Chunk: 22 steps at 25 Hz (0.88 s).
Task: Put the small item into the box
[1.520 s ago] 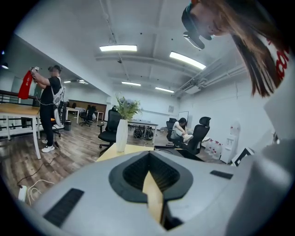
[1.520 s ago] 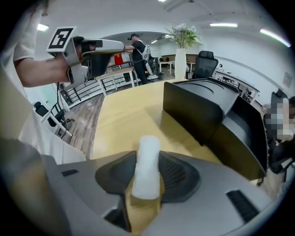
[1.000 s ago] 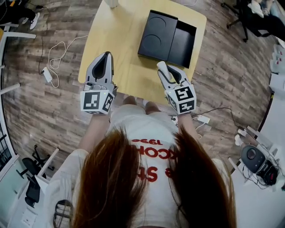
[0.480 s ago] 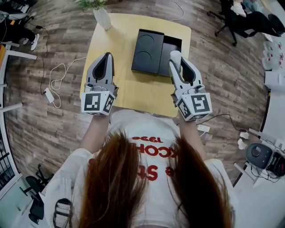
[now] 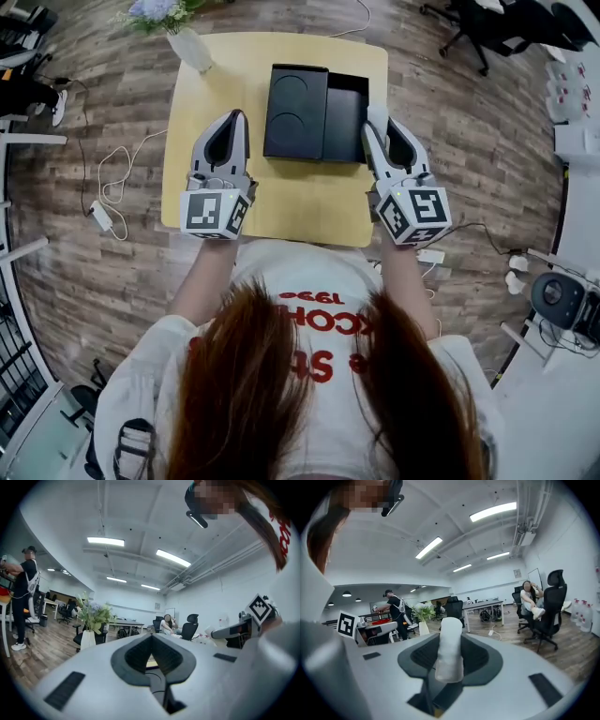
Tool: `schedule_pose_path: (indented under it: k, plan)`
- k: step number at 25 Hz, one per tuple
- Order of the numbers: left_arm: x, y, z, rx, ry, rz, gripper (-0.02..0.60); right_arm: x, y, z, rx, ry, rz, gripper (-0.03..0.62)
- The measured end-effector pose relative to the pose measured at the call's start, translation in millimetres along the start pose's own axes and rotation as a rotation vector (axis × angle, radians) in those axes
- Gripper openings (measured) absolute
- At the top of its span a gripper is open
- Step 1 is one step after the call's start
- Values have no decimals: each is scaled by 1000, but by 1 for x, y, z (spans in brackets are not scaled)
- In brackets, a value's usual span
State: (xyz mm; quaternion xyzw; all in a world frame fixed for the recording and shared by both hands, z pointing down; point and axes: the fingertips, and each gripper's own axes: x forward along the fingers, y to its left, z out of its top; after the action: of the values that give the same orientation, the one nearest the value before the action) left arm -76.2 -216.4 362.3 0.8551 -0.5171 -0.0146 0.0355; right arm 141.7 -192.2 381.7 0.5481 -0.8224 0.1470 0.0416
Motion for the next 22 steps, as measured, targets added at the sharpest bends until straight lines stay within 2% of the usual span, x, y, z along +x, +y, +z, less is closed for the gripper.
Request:
schedule_pose_path:
  k: [9, 14, 18, 22]
  plan:
    - [18, -9, -50, -43, 96, -51, 6, 33, -22, -88, 125, 182, -45, 141]
    - [18, -5, -69, -48, 135, -33, 6, 44, -28, -132, 137, 285, -70, 146]
    - [16, 3, -79, -57, 156, -18, 6, 48, -26, -152, 136, 343, -77, 157]
    - [14, 5, -85, -55, 163, -10, 6, 47, -26, -157, 131, 353, -73, 163]
